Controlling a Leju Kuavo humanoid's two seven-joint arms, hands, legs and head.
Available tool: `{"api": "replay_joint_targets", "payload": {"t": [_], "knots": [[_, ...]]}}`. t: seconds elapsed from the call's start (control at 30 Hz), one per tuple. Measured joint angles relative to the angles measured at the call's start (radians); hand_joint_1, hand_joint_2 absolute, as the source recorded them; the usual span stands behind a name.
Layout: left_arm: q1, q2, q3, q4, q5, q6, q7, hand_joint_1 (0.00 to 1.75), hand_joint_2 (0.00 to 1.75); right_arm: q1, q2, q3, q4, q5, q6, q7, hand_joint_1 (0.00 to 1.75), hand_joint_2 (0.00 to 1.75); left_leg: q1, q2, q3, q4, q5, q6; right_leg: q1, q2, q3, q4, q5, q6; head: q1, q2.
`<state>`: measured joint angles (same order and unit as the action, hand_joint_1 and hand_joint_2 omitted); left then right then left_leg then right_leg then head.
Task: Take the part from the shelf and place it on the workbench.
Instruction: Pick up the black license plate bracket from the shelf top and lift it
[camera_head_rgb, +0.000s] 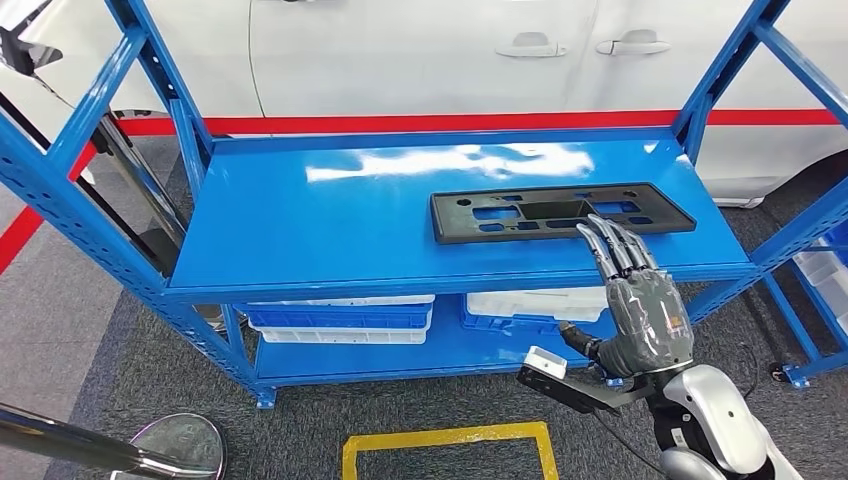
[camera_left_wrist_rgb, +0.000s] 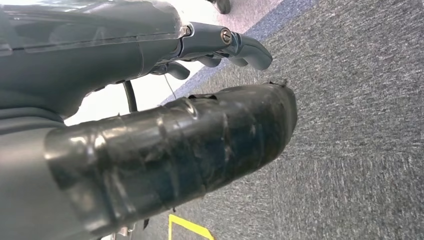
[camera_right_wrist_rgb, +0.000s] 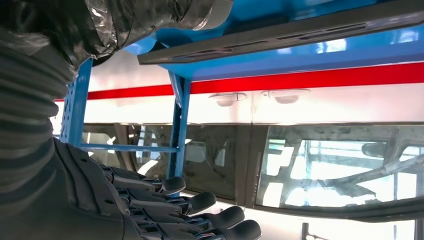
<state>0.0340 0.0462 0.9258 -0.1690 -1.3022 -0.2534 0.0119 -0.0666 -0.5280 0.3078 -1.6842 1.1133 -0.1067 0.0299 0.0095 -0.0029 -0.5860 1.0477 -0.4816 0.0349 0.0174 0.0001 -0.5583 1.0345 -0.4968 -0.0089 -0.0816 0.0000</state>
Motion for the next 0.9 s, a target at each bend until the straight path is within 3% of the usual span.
{"api": "replay_joint_targets", "payload": {"t": [0.2, 0.4, 0.7, 0.9], "knots": [[-0.006, 0.002, 0.0, 0.0, -0.023, -0.019, 0.0, 0.0, 0.0, -0.095, 0.005, 0.025, 0.106, 0.03, 0.085, -0.002, 0.0, 1.75, 0.0, 0.0, 0.0, 0.0, 0.0, 0.0, 0.0, 0.0, 0.0, 0.0, 0.0, 0.0, 0.0, 0.0], [-0.011, 0.01, 0.0, 0.0, -0.04, -0.028, -0.003, 0.0, 0.0, -0.234, 0.063, 0.092, 0.315, 0.055, 0.11, 0.008, 0.0, 1.75, -0.002, -0.002, 0.001, -0.006, 0.005, -0.001, -0.001, -0.002, 0.0, -0.004, 0.003, -0.001, 0.0, 0.0], [-0.011, 0.019, 0.0, 0.0, -0.051, -0.027, -0.006, 0.0, 0.0, -0.331, 0.124, 0.133, 0.499, 0.047, 0.104, 0.041, 0.0, 1.75, -0.003, -0.003, 0.002, -0.015, 0.006, -0.001, -0.004, -0.002, 0.004, -0.009, 0.002, -0.001, 0.0, 0.0], [-0.01, 0.024, 0.0, 0.0, -0.047, -0.022, 0.006, 0.0, 0.0, -0.342, 0.15, 0.139, 0.571, 0.038, 0.088, 0.039, 0.0, 1.75, -0.002, -0.003, 0.003, -0.017, 0.006, -0.001, -0.003, -0.003, 0.004, -0.009, 0.001, -0.003, 0.0, 0.0]]}}
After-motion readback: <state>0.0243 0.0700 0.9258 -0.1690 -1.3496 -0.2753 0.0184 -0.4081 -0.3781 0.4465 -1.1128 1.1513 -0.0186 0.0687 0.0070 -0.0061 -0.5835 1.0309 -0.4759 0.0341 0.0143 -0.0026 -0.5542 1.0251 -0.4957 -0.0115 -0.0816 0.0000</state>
